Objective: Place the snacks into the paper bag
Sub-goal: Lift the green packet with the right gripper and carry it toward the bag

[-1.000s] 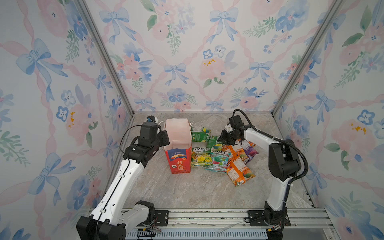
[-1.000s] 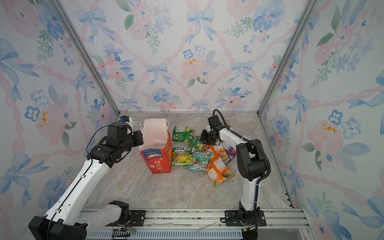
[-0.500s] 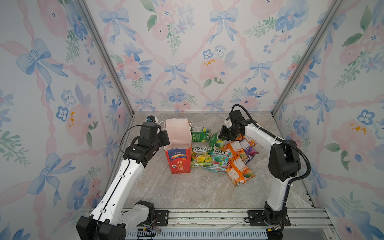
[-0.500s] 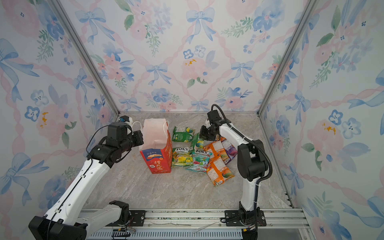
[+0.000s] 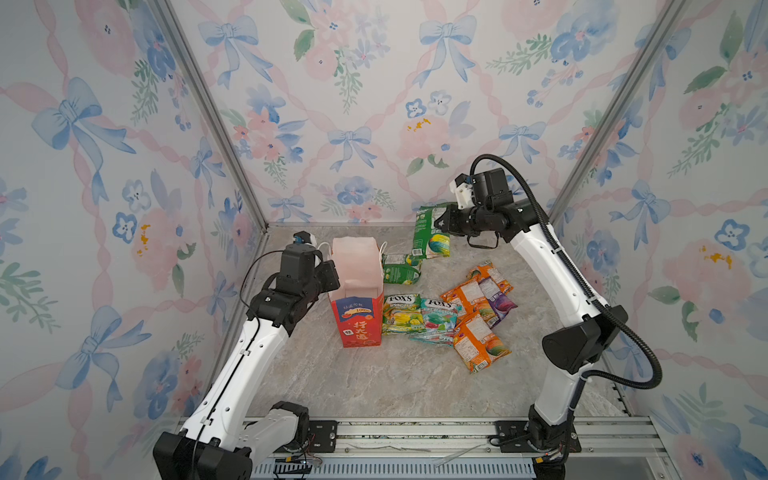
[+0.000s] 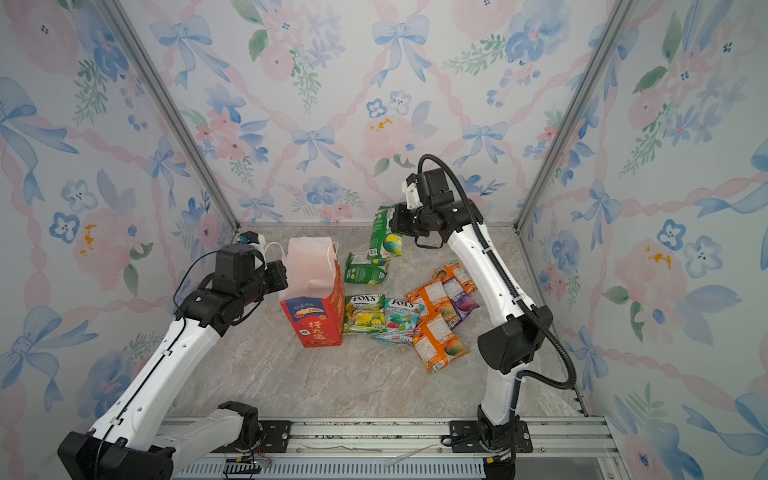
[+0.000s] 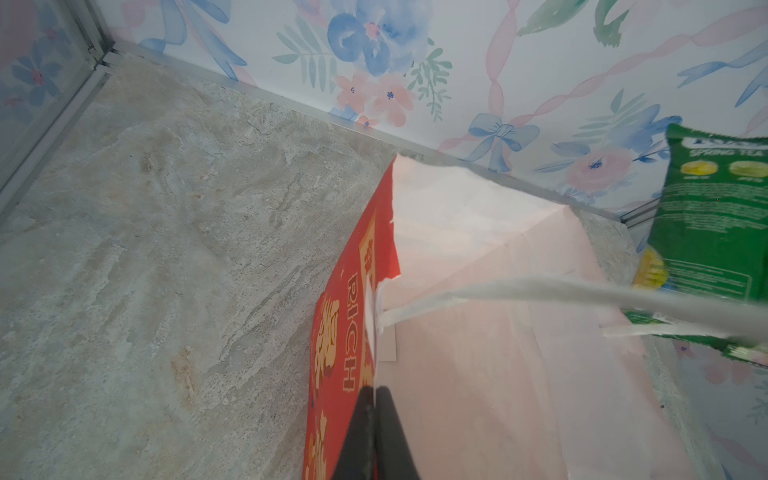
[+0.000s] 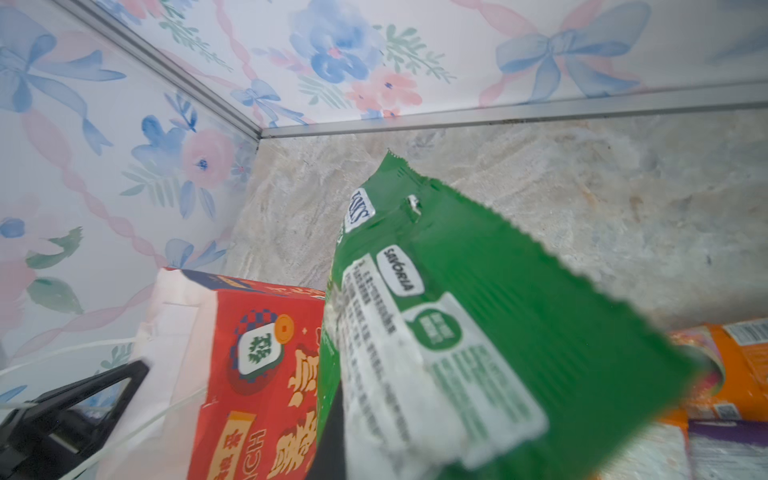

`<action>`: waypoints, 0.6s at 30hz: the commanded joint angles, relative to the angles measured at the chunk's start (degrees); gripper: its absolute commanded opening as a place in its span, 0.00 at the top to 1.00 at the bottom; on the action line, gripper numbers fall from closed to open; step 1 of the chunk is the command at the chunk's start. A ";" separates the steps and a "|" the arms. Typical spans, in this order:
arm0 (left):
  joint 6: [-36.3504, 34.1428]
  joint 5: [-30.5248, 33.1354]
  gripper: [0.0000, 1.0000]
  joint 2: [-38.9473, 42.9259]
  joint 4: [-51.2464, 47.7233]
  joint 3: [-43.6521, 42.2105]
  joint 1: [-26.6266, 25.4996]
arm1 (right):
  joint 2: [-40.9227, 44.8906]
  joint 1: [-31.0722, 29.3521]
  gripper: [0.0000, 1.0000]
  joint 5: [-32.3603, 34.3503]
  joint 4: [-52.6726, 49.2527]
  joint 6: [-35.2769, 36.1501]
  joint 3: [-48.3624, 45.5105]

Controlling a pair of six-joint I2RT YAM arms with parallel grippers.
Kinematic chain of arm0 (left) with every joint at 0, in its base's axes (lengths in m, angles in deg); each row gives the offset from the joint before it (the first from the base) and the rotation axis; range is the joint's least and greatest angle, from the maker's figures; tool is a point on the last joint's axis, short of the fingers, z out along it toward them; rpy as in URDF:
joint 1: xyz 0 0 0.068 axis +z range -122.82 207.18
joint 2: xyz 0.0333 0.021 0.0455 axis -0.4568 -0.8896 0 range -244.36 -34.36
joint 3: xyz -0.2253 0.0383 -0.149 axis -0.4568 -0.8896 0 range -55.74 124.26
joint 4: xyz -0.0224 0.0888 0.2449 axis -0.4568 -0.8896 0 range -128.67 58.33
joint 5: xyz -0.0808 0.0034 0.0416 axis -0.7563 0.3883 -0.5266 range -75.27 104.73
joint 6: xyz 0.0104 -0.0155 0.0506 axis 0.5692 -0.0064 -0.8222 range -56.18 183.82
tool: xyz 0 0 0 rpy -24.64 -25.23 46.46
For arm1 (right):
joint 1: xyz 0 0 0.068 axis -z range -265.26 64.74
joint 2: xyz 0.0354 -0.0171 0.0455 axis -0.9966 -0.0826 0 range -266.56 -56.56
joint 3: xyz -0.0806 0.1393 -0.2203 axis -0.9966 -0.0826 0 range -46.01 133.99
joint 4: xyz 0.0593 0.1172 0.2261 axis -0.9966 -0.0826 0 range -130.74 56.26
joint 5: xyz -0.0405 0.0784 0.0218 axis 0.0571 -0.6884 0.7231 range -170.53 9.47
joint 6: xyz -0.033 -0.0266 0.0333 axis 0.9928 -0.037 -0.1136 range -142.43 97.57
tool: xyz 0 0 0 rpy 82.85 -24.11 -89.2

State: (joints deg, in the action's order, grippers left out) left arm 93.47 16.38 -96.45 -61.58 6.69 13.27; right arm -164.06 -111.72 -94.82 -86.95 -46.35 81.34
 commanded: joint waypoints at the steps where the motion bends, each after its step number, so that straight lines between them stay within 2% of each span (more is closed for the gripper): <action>1: 0.36 -0.27 1.00 0.68 -0.15 -1.22 -0.49 | 2.19 -3.71 1.00 4.37 -4.38 3.41 6.94; 5: 0.15 -0.15 1.00 0.79 -0.17 -1.44 -0.50 | 4.22 -7.83 1.00 8.38 -2.53 5.62 9.33; 14: -0.30 -0.32 1.00 1.09 0.20 -1.97 -0.50 | 11.65 -15.65 1.00 16.53 6.54 9.27 3.57; 18: -0.17 -0.54 1.00 1.54 0.47 -2.23 -0.50 | 15.51 -19.06 1.00 18.09 13.40 10.90 -0.72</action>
State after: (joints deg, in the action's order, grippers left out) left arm 93.45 16.36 -95.79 -60.92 5.86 13.27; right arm -151.51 -128.59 -79.63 -81.75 -37.78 82.54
